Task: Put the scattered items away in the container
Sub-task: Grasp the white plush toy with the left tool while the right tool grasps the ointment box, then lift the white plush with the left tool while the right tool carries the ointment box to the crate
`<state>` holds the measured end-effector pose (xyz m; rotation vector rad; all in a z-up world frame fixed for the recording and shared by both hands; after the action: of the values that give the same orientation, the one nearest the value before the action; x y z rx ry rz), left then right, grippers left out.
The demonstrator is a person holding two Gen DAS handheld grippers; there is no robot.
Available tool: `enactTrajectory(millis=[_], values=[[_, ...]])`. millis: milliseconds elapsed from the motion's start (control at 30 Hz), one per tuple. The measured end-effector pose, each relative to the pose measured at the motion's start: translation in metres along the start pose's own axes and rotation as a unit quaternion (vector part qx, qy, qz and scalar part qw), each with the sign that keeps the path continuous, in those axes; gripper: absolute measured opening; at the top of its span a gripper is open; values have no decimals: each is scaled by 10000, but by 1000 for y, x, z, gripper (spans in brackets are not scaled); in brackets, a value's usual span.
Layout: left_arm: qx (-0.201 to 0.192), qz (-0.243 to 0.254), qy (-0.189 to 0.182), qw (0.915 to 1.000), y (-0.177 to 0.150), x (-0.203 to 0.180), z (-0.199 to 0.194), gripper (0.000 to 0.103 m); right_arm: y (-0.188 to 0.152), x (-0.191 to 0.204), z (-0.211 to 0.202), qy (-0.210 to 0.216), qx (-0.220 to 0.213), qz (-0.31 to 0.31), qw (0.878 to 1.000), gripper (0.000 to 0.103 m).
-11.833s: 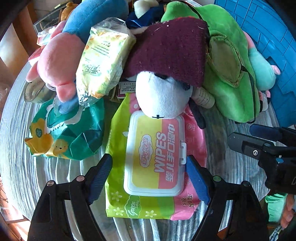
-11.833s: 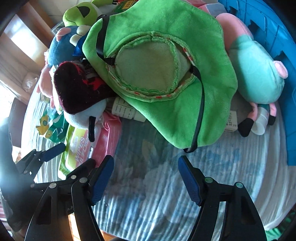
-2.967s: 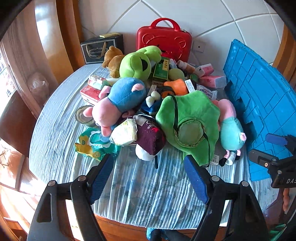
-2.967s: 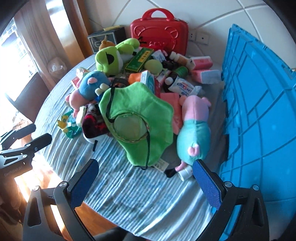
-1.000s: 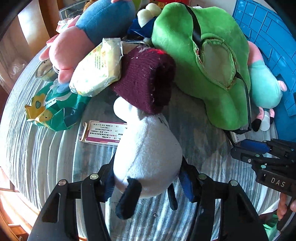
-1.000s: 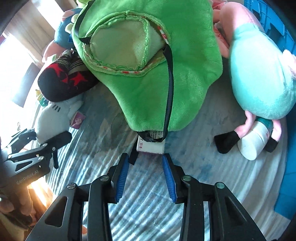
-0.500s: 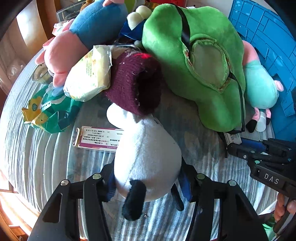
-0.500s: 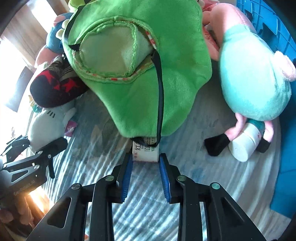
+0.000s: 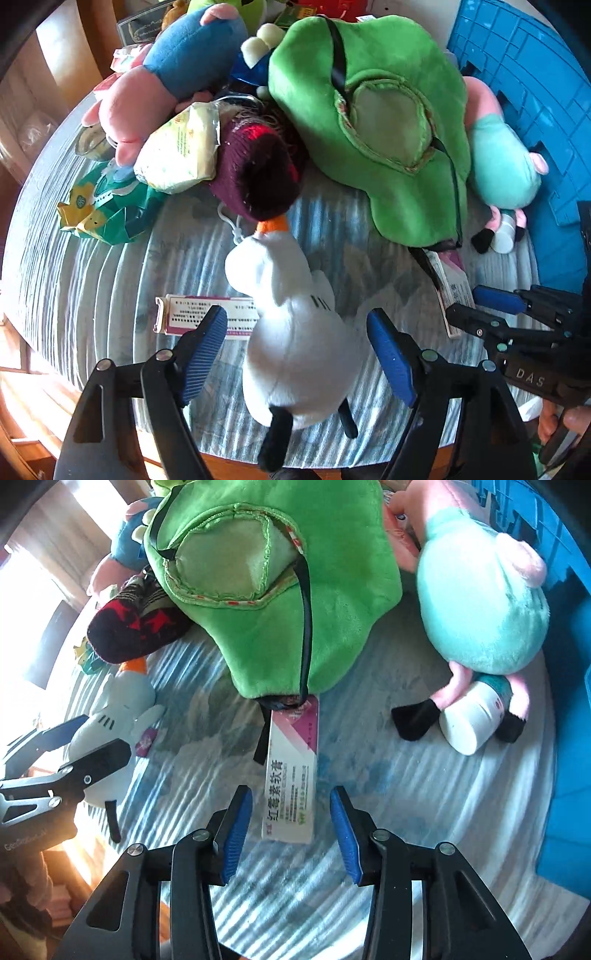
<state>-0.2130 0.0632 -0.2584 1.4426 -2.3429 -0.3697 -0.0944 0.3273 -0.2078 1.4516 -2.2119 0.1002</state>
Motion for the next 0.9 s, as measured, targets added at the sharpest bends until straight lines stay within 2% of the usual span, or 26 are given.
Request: enactTrajectory(millis=[67, 100, 133, 167, 233, 400, 500, 567, 600, 700, 833, 900], values=[[276, -264, 90, 9992, 1, 5, 16, 78, 0, 1, 3, -132, 18, -113, 9998, 39], [200, -246, 206, 9993, 1, 4, 17, 77, 1, 1, 3, -204, -1, -207, 9996, 36], [158, -175, 245, 9994, -1, 1, 15, 60, 1, 2, 3, -266, 12, -259, 9993, 32], [145, -107, 242, 9995, -3, -3, 12, 53, 0, 2, 2, -320, 6, -290, 9991, 28], [147, -21, 41, 9999, -8, -7, 7, 48, -4, 2, -1, -321, 56, -339, 9989, 28], [1, 210, -256, 9995, -25, -13, -18, 47, -24, 1, -21, -318, 169, -438, 9984, 28], [-282, 121, -292, 9991, -26, -15, -38, 47, -26, 7, -42, -413, 15, -492, 9979, 28], [-512, 203, -330, 9979, -23, -15, -53, 47, -40, 15, -60, -465, -181, -484, 9976, 28], [-637, 238, -359, 9970, -14, -24, -60, 47, -41, 11, -71, -481, -274, -540, 9970, 28], [-1044, 329, -408, 9931, 11, -8, -103, 47, -19, 27, -91, -411, -470, -1151, 9914, 28], [-1601, 456, -329, 9855, 12, -5, -132, 47, 14, 59, -107, -387, -881, -1486, 9842, 28], [-1793, 499, -341, 9819, 21, -1, -148, 47, 16, 71, -118, -376, -1098, -1596, 9803, 28]])
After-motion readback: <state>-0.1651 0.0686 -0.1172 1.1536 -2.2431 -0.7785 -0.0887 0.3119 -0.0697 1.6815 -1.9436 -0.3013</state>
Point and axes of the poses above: each gripper's, at about its wrist camera, not at the fingertips, and z roughly the way its jaws point, x to its left, y to its top, the point moved 1 cm from there along z, roughly the way its jaws point, and after that the axes turned 5 degrees about -x, right-handed, at the moved point
